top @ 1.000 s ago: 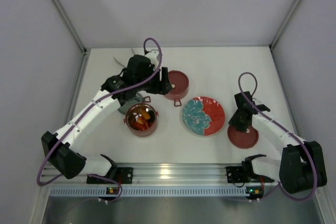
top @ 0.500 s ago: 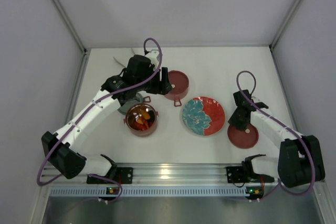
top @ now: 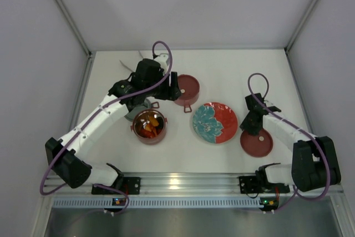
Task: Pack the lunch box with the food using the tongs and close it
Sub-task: Pick up the box lid from the center of the board.
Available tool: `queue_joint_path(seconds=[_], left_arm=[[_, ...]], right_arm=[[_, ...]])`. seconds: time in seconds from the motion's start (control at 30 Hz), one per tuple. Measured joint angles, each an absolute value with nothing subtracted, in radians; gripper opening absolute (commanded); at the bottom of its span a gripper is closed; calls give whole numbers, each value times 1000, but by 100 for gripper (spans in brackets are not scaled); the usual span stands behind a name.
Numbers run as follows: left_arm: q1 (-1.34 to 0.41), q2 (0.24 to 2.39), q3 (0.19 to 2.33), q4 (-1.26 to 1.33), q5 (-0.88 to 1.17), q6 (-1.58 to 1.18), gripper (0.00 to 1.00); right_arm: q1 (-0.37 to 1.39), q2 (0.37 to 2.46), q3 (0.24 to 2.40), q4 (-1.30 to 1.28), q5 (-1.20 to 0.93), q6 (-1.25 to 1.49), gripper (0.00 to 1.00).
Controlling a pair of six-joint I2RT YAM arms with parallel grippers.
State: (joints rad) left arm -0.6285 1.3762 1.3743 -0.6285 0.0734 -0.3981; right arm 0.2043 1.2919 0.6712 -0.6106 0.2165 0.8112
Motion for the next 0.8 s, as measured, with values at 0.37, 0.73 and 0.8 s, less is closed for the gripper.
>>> queue_joint_path(seconds=[0.37, 0.73, 0.8], left_arm=[[-628, 1401, 1374, -634, 2, -402, 65], [-521, 1407, 1182, -582, -112, -530, 59], [-470, 1394, 1110, -565, -126, -565, 62]], right_arm=[[204, 1316, 671, -582, 212, 801, 30], [204, 1328, 668, -537, 211, 775, 0], [204, 1328, 668, -537, 212, 767, 0]])
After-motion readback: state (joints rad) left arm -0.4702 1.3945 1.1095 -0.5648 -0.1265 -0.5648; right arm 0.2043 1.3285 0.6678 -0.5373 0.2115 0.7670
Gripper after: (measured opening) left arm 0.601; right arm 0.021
